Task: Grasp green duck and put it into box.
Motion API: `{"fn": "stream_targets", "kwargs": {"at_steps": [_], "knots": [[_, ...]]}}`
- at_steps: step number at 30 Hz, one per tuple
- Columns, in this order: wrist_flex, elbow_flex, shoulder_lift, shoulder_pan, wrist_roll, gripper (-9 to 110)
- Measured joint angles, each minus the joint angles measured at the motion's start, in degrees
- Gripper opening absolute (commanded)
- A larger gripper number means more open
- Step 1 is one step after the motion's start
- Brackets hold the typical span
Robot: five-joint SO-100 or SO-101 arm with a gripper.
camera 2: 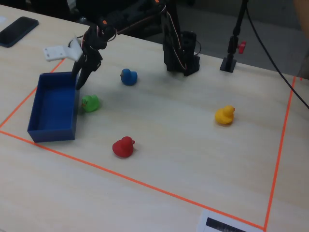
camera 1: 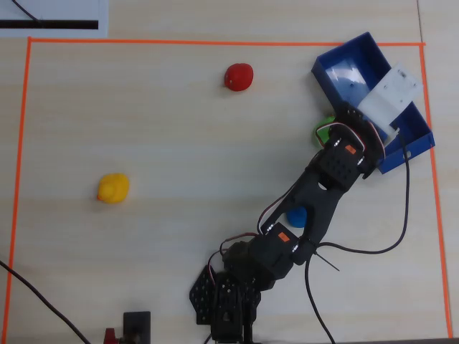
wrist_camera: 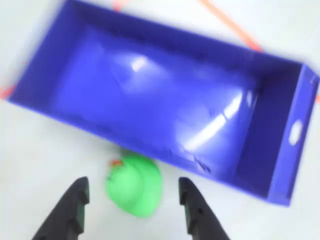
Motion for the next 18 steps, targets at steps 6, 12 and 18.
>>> {"fn": "stream_targets", "kwargs": {"at_steps": [6,12,18], "knots": [[0.26,5.45,0.09,-0.18,-1.23,25],[0.70,5.45,0.18,-1.05,-1.14,26],[0.70,5.45,0.18,-2.20,-1.14,28]]}}
